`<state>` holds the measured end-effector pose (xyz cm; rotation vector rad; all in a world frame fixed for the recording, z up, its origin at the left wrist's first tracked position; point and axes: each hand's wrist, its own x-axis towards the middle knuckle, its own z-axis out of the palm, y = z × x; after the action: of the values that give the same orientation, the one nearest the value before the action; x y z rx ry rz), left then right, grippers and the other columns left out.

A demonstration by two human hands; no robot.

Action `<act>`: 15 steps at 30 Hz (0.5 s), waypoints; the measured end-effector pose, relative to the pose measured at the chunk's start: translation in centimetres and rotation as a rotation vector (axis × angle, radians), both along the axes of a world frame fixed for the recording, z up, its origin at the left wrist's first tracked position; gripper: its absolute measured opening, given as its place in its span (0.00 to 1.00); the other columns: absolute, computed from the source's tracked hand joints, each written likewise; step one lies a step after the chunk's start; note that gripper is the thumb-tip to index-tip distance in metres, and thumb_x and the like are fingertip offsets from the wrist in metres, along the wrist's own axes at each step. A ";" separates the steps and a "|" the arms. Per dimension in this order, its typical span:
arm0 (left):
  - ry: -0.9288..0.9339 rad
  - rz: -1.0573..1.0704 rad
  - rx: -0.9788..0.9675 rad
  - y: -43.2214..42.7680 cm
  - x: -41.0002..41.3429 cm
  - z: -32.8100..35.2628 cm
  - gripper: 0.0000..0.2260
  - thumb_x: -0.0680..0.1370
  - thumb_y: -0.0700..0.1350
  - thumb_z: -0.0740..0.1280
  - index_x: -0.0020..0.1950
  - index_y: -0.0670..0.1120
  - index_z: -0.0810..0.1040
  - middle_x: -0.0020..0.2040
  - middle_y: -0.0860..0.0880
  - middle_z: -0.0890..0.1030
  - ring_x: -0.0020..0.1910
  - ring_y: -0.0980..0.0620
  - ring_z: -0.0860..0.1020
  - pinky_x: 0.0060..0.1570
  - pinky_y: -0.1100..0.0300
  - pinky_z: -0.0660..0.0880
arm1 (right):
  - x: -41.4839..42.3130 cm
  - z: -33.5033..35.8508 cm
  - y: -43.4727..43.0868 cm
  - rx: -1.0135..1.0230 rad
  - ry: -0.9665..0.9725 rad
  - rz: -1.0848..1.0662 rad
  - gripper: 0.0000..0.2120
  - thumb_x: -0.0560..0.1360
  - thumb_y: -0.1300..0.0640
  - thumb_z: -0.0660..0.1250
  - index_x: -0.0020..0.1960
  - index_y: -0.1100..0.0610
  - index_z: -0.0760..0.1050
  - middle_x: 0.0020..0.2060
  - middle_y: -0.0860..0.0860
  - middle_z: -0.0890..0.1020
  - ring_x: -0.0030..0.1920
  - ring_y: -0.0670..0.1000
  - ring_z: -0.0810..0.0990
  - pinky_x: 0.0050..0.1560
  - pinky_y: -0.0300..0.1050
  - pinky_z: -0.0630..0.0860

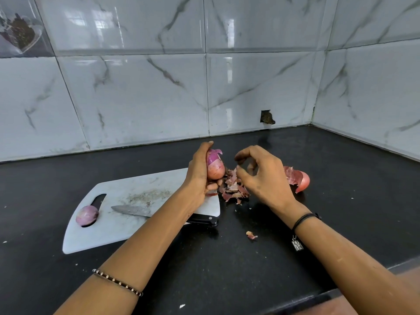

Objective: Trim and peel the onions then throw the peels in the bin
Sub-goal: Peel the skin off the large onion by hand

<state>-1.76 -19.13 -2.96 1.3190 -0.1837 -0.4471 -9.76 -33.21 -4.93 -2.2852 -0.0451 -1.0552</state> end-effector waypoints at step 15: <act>0.010 -0.103 -0.028 -0.2 -1.3 0.8 0.15 0.77 0.55 0.63 0.39 0.46 0.78 0.28 0.48 0.77 0.23 0.52 0.74 0.26 0.63 0.69 | -0.9 0.8 1.5 -0.019 -0.060 0.177 0.25 0.63 0.42 0.83 0.50 0.53 0.77 0.44 0.42 0.78 0.39 0.46 0.76 0.39 0.34 0.72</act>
<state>-3.11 -19.28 -2.18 1.2835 -0.2503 -0.5365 -10.68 -31.73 -4.08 -2.2199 -0.2778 -1.0346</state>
